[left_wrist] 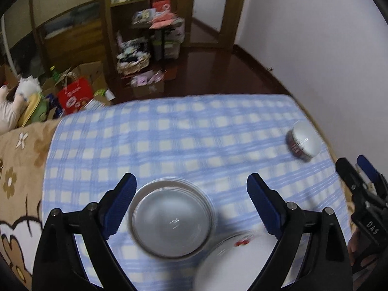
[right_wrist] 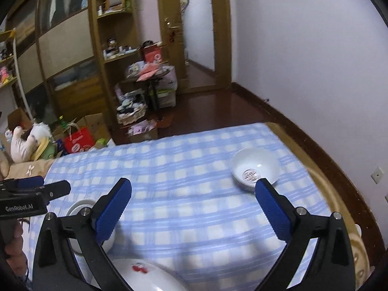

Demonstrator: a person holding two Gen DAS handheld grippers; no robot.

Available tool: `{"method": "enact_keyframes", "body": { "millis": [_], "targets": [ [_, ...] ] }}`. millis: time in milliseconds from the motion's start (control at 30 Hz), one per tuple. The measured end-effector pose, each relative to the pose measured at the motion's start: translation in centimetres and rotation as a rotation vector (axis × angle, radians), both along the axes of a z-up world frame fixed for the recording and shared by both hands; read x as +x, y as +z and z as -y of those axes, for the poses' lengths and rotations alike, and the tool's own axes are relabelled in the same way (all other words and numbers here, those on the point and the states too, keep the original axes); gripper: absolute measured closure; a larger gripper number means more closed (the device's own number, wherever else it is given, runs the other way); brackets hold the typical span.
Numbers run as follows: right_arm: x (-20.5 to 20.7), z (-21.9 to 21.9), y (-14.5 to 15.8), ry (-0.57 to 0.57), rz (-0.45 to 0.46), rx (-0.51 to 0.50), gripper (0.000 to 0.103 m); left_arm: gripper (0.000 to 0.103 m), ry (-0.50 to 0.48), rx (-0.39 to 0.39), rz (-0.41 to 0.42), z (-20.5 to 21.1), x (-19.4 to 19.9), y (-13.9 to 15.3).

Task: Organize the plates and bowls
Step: 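Move both tools to opposite rims of the red-patterned bowl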

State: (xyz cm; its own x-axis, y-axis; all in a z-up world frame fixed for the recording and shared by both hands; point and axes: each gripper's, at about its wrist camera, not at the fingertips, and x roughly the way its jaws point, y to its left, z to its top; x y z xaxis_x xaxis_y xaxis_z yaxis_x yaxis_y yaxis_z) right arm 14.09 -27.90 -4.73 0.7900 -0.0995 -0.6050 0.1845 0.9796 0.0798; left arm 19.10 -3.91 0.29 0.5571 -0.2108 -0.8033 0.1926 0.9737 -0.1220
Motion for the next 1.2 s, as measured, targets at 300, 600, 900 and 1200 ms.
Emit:
{"method": "enact_keyframes", "body": {
  "millis": [300,600,900,1200],
  "targets": [
    [1.7,7.1,3.7,-0.094,0.06,0.02,0.0,0.012,-0.101,0.002,0.075,7.8,3.7,2.8],
    [3.7,13.7,1.9,-0.2,0.066,0.049,0.0,0.012,-0.253,-0.016,0.14,15.8,7.1,2.2],
    [6.7,17.7,-3.6,-0.235,-0.057,0.073,0.002,0.012,-0.311,0.051,0.049,22.5,10.9,-2.5],
    [8.7,20.2,-8.8,-0.279,-0.159,0.162,0.01,0.014,-0.378,0.109,-0.003,27.3,11.7,-8.0]
  ]
}}
